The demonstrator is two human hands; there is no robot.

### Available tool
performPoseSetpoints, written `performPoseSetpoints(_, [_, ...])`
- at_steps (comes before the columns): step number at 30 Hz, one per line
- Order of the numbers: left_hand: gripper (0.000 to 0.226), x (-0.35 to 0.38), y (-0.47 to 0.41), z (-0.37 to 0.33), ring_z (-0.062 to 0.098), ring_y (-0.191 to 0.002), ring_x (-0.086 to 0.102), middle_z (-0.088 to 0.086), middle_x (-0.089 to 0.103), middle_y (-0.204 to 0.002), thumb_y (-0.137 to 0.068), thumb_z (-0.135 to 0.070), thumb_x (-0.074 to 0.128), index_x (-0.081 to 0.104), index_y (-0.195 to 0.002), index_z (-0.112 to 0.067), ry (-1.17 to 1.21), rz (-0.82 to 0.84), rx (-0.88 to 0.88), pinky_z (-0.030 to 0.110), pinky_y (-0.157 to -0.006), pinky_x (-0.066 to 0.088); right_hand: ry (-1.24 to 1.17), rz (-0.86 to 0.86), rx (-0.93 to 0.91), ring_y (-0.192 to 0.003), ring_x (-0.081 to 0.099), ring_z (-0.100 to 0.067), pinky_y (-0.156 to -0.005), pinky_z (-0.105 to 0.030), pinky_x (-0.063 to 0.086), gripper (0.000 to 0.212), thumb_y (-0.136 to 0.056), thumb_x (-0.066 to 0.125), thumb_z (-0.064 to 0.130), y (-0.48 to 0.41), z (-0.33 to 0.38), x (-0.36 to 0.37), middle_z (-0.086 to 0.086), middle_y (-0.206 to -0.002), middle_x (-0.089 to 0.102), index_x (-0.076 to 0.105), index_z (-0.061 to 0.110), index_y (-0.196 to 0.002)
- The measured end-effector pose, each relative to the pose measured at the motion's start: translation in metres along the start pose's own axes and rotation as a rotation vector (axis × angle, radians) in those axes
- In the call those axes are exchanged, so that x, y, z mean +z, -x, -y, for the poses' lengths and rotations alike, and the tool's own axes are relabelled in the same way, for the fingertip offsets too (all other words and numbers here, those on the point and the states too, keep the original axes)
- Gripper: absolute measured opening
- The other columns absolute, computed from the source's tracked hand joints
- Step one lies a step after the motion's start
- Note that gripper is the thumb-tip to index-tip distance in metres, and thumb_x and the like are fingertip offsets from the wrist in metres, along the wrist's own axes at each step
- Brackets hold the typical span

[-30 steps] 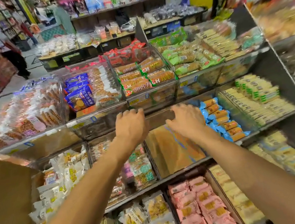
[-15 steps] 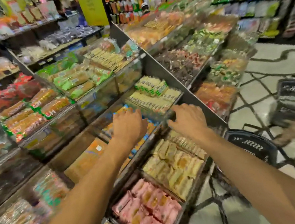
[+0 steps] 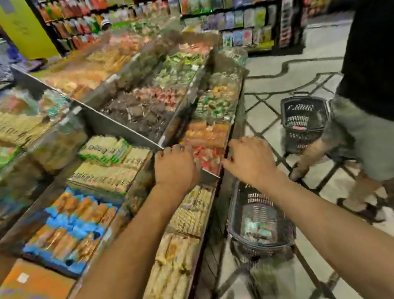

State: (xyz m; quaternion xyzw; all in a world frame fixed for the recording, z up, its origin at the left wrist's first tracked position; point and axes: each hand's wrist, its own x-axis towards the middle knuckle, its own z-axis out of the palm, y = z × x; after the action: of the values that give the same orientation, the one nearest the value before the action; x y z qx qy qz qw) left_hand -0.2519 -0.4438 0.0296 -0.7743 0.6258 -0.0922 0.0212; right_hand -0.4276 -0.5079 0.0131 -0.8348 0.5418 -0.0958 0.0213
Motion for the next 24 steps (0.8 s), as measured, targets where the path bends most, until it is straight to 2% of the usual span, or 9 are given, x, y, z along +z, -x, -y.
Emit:
performPoseSetpoints(3, [0.044,0.006,-0.029,-0.033,0.037,-0.124,0.057,0.013,0.064,-0.130,-0.102,-0.047,0.045,0.056,-0.133,-0.018,0.028,0.039,0.060,0.049,-0.104,0.042,-0.020,0.020,0.045,-0.118,0.060,-0.035,-0.102,-0.048,0.044,0.055,-0.094,0.053,0.058,-0.011,-0.037,0.011,-0.014,-0.121,0.066,0.063,0.017,-0.130])
performPoseSetpoints(7, [0.044,0.021,-0.070,-0.067,0.035,-0.121,0.059,0.011,0.067,-0.127,-0.101,-0.049,0.044,0.059,-0.131,-0.020,0.026,0.047,0.130,0.048,-0.103,0.044,-0.002,0.042,0.126,-0.119,0.059,-0.035,-0.101,-0.048,0.042,0.055,-0.095,0.050,0.059,-0.030,-0.075,0.024,-0.012,-0.126,0.064,0.059,0.021,-0.134])
performPoseSetpoints(12, [0.044,0.055,-0.128,-0.100,0.036,-0.124,0.056,0.013,0.064,-0.130,-0.103,-0.048,0.044,0.055,-0.133,-0.018,0.067,0.117,0.204,0.048,-0.102,0.044,0.022,0.063,0.213,-0.114,0.061,-0.034,-0.101,-0.048,0.044,0.055,-0.093,0.050,0.058,-0.069,-0.111,0.054,-0.011,-0.118,0.066,0.062,0.020,-0.131])
performPoseSetpoints(17, [0.045,0.102,-0.192,-0.119,0.038,-0.123,0.056,0.015,0.062,-0.131,-0.102,-0.045,0.043,0.054,-0.134,-0.015,0.081,0.152,0.283,0.047,-0.105,0.042,0.034,0.110,0.306,-0.111,0.062,-0.034,-0.095,-0.049,0.048,0.051,-0.093,0.052,0.057,-0.117,-0.138,0.089,-0.012,-0.114,0.066,0.064,0.018,-0.123])
performPoseSetpoints(21, [0.045,0.141,-0.235,-0.130,0.035,-0.119,0.060,0.012,0.065,-0.127,-0.101,-0.046,0.043,0.055,-0.133,-0.017,0.071,0.173,0.335,0.045,-0.099,0.044,0.032,0.186,0.360,-0.116,0.061,-0.033,-0.100,-0.049,0.045,0.049,-0.095,0.051,0.055,-0.153,-0.157,0.123,-0.011,-0.119,0.065,0.060,0.019,-0.128])
performPoseSetpoints(24, [0.050,0.182,-0.258,-0.144,0.035,-0.122,0.059,0.012,0.063,-0.132,-0.101,-0.048,0.045,0.053,-0.138,-0.016,0.071,0.240,0.366,0.046,-0.104,0.042,0.050,0.233,0.392,-0.116,0.060,-0.033,-0.101,-0.049,0.043,0.048,-0.096,0.052,0.055,-0.170,-0.171,0.163,-0.010,-0.120,0.065,0.058,0.019,-0.128])
